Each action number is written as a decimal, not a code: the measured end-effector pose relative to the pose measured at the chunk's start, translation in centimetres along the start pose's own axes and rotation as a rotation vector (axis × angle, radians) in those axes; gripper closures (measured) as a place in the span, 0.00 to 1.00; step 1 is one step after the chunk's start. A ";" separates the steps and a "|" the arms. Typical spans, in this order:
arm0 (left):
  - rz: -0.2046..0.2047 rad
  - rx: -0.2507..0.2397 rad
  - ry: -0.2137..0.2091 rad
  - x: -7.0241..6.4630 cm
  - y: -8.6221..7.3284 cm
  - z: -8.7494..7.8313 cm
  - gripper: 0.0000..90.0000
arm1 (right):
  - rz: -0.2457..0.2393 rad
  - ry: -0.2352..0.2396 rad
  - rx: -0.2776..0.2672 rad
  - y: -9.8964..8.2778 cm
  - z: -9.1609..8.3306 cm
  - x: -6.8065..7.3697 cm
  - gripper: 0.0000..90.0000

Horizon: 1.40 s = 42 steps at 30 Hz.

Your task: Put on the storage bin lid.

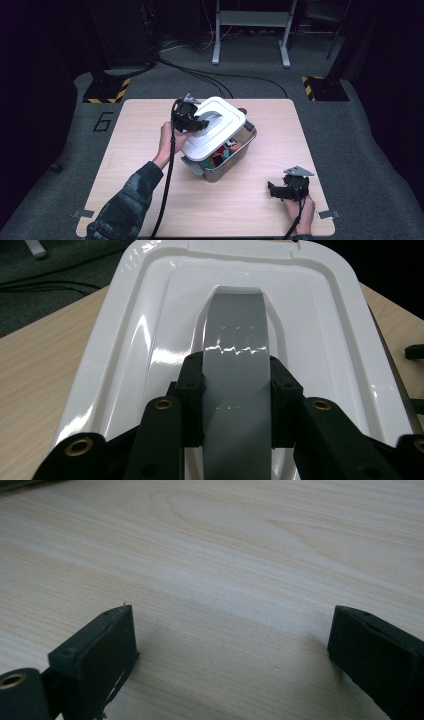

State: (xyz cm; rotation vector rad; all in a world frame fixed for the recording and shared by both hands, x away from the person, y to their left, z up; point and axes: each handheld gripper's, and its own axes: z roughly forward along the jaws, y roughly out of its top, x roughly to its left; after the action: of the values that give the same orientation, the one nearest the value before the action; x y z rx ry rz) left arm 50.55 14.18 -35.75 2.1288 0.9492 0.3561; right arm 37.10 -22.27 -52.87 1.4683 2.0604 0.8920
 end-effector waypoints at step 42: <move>0.037 0.044 0.016 -4.5 -1.2 2.6 0.59 | -0.001 0.000 0.000 0.0 0.0 0.0 0.05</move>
State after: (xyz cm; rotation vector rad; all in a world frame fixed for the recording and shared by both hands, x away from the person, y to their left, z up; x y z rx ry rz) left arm 48.19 10.02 -38.18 2.1888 0.9354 0.3746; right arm 37.08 -22.26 -52.88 1.4667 2.0605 0.8917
